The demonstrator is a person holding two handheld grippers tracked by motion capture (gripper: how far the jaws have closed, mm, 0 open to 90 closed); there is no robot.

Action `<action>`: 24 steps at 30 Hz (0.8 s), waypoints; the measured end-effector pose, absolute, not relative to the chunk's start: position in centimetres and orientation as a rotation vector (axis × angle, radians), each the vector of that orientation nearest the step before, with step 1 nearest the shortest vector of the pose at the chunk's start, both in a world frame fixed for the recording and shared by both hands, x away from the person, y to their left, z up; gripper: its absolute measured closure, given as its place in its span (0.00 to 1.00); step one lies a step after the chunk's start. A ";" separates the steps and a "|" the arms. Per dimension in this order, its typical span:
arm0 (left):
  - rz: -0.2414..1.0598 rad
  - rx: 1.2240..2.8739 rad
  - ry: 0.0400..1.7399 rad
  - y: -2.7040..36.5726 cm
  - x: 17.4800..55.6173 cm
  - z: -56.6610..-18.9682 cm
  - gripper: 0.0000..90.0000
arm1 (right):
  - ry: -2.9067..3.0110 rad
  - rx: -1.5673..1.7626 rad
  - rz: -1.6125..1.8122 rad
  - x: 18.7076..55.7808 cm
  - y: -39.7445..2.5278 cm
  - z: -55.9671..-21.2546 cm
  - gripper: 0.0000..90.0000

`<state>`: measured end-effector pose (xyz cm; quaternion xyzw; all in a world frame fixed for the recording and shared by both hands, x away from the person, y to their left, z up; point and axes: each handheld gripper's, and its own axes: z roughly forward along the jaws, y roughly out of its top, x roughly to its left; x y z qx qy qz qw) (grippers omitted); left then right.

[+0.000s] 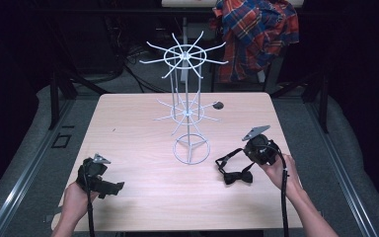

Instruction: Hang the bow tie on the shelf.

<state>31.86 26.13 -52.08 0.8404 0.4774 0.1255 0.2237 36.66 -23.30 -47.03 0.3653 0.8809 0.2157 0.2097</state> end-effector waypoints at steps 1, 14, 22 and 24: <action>0.346 2.320 1.318 26.1 31.9 -52.1 0.00 | 2.440 1.011 0.611 36.5 -23.2 -46.8 1.00; 0.350 2.317 1.314 26.1 31.9 -52.0 0.00 | 2.416 0.995 0.695 35.8 -23.1 -45.3 1.00; 0.351 2.316 1.314 26.2 31.8 -52.0 0.00 | 2.397 0.977 0.734 35.3 -22.8 -44.4 1.00; 0.351 2.317 1.312 26.1 31.8 -52.0 0.00 | 2.392 0.969 0.737 35.2 -22.7 -44.1 1.00</action>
